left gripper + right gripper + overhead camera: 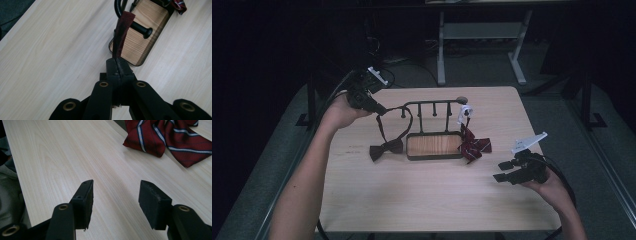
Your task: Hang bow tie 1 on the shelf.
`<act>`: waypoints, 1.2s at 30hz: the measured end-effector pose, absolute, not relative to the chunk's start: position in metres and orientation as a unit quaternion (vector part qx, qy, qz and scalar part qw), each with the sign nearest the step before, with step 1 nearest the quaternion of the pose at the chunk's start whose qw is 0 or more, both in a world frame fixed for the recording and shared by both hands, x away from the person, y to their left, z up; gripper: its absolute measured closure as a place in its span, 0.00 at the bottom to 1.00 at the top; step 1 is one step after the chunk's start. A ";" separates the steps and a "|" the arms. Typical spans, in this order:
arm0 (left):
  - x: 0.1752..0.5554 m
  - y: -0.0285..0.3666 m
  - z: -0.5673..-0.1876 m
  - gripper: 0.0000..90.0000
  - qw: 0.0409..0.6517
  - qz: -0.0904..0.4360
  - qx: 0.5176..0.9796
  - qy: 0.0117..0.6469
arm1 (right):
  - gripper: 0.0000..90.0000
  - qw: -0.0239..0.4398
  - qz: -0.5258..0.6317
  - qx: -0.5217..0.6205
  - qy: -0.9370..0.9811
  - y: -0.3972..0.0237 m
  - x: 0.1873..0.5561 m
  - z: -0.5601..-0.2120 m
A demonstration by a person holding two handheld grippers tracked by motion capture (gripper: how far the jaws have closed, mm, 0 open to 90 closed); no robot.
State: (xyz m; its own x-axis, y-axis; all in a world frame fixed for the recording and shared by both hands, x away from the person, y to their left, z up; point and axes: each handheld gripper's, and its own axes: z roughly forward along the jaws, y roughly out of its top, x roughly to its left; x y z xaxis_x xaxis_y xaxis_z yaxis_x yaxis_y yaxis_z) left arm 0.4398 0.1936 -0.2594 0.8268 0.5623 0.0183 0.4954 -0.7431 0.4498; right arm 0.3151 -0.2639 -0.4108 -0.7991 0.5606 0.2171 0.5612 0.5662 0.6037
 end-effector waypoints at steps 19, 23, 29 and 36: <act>0.446 0.190 -0.266 0.97 0.195 0.081 0.934 0.288 | 0.50 0.000 -0.343 -0.316 -0.884 -0.265 0.315 -0.410; 0.445 0.190 -0.266 0.91 0.194 0.082 0.934 0.288 | 0.50 0.001 -0.341 -0.317 -0.885 -0.266 0.315 -0.411; 0.442 0.191 -0.267 0.89 0.192 0.076 0.935 0.288 | 0.50 0.001 -0.342 -0.318 -0.884 -0.267 0.316 -0.411; 0.436 0.194 -0.270 0.86 0.204 0.076 0.933 0.286 | 0.50 0.002 -0.342 -0.324 -0.882 -0.270 0.316 -0.412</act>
State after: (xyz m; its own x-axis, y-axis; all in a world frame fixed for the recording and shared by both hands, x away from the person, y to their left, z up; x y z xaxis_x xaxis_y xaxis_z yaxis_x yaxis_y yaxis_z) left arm 0.4364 0.1940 -0.2695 0.8254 0.5640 0.0249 0.5019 -0.7534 0.4248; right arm 0.3165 -0.2704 -0.4118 -0.7895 0.5711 0.2246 0.5732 0.5554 0.6024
